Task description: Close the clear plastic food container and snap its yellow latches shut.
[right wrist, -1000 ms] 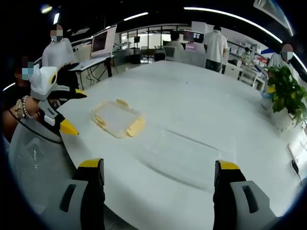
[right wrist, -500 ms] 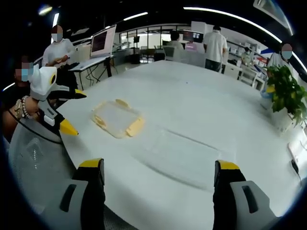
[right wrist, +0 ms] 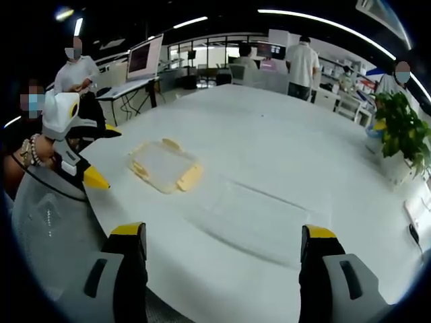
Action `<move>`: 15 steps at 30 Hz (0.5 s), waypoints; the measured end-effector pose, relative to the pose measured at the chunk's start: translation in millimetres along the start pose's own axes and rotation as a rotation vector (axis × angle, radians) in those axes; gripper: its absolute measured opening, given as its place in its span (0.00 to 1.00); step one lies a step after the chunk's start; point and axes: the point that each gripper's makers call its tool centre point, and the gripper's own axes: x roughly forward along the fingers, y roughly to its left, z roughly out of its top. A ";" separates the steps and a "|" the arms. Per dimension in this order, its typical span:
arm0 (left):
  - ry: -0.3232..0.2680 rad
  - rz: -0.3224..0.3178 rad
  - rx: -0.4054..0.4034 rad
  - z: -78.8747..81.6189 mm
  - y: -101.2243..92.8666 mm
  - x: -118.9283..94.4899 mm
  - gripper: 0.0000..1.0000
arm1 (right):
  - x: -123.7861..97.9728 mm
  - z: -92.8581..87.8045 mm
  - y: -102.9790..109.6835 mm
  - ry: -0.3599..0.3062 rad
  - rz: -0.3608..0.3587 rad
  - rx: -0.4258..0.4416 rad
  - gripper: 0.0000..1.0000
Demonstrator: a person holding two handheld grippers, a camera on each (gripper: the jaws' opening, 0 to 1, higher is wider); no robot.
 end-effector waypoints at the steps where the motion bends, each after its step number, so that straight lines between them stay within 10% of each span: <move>1: 0.000 0.000 -0.001 -0.1 0.0 -0.1 0.93 | 0.0 0.0 0.1 0.000 0.000 -0.001 0.93; 15: -0.025 0.008 -0.010 5.2 5.3 -3.7 0.94 | -1.4 5.9 3.8 -0.029 0.027 0.016 0.93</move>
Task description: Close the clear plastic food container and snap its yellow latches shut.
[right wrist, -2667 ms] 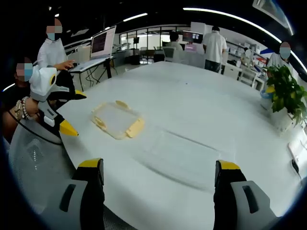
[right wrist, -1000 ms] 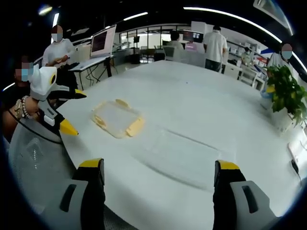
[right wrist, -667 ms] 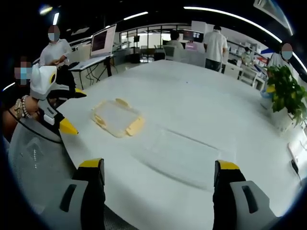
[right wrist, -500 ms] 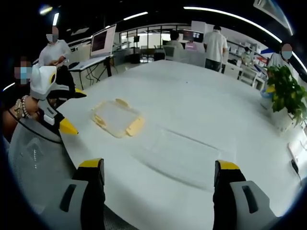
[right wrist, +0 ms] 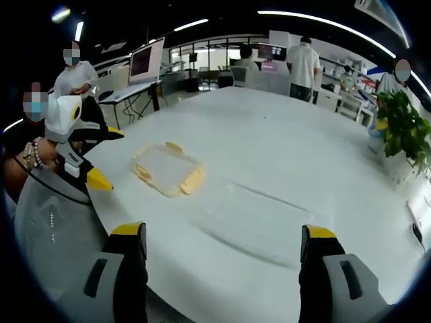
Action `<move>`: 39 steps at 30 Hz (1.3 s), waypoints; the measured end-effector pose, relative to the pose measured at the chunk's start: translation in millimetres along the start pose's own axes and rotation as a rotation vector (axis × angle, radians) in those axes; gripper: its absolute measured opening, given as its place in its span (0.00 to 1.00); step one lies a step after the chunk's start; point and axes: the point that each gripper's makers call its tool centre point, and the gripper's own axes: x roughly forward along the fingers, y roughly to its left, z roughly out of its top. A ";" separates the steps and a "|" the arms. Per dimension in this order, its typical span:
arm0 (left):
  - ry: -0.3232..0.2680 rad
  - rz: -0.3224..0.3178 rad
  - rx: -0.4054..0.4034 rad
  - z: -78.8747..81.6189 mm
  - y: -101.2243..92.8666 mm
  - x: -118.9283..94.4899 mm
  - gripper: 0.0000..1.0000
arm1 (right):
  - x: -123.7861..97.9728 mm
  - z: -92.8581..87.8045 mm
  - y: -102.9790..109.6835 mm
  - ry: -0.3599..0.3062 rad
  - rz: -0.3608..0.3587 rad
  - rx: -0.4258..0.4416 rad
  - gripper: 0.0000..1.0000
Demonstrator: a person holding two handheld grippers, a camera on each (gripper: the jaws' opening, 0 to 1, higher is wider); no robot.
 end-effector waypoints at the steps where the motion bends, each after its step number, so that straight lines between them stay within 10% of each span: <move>1: -0.001 0.000 -0.002 0.3 1.2 -0.4 0.95 | -0.3 0.8 0.2 -0.004 0.004 0.006 0.93; 8: -0.015 -0.028 -0.020 3.1 5.5 -4.8 0.97 | -2.8 6.5 -1.4 -0.028 0.026 0.044 0.93; 24: 0.018 -0.109 0.109 14.4 44.5 0.3 0.98 | 18.5 56.0 8.0 -0.051 0.180 -0.276 0.93; 39: 0.180 -0.294 0.310 0.3 60.7 13.8 0.95 | 41.8 72.2 30.8 0.010 0.377 -0.470 0.90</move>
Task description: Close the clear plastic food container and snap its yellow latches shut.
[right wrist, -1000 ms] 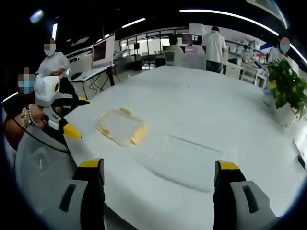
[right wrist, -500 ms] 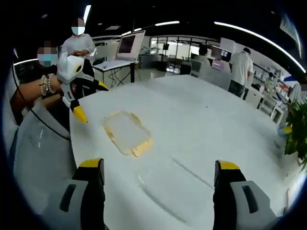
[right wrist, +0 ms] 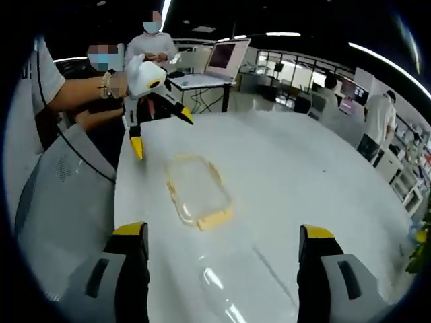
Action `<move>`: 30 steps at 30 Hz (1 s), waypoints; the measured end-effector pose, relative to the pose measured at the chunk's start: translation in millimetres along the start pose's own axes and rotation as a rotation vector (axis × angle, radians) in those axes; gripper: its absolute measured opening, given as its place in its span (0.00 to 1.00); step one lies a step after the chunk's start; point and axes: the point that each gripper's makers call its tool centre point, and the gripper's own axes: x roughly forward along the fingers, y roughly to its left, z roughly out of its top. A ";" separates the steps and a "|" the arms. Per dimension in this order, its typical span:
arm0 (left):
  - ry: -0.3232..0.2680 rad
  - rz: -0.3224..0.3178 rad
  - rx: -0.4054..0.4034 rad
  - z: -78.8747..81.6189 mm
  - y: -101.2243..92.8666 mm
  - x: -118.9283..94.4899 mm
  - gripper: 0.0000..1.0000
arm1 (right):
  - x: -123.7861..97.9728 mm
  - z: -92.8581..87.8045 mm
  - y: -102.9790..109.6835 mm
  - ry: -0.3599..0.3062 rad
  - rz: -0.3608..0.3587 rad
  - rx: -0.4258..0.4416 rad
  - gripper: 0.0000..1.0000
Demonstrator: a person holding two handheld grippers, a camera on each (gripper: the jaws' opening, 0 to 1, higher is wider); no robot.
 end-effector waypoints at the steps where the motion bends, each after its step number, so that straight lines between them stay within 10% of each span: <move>1: 0.003 -0.005 0.008 -0.6 3.1 0.5 0.94 | 1.7 -0.4 -0.1 0.008 0.007 -0.013 0.90; 30: 0.124 -0.196 0.144 -19.4 11.2 24.9 0.78 | 60.0 -3.0 9.1 0.167 0.265 -0.252 0.82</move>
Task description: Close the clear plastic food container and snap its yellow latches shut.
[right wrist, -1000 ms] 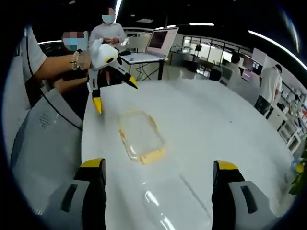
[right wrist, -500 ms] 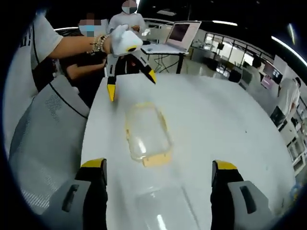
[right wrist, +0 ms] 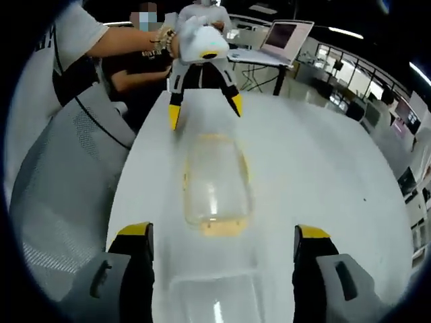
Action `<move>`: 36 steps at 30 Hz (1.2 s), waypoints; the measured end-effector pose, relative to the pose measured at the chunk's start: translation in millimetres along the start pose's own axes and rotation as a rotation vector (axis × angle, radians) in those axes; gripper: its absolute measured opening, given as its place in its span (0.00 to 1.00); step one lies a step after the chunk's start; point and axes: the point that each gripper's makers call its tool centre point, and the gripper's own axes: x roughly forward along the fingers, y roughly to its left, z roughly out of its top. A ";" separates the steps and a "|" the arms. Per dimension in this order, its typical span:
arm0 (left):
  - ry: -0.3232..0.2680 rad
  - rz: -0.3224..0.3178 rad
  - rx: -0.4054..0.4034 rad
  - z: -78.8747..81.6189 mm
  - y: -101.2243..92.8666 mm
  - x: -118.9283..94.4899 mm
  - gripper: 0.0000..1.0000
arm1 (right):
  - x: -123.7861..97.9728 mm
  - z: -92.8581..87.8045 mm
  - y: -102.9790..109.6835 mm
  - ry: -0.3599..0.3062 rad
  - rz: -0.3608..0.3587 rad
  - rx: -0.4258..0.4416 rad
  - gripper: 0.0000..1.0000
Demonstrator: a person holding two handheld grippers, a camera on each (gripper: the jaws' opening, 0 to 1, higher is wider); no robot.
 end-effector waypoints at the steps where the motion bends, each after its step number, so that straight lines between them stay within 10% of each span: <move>1: 0.004 -0.007 0.004 -1.1 0.1 1.9 0.77 | 2.2 -0.2 -0.1 0.006 0.006 -0.006 0.82; 36: 0.122 -0.133 0.142 -11.9 7.4 29.9 0.49 | 51.4 -18.8 -4.2 0.130 0.127 -0.052 0.65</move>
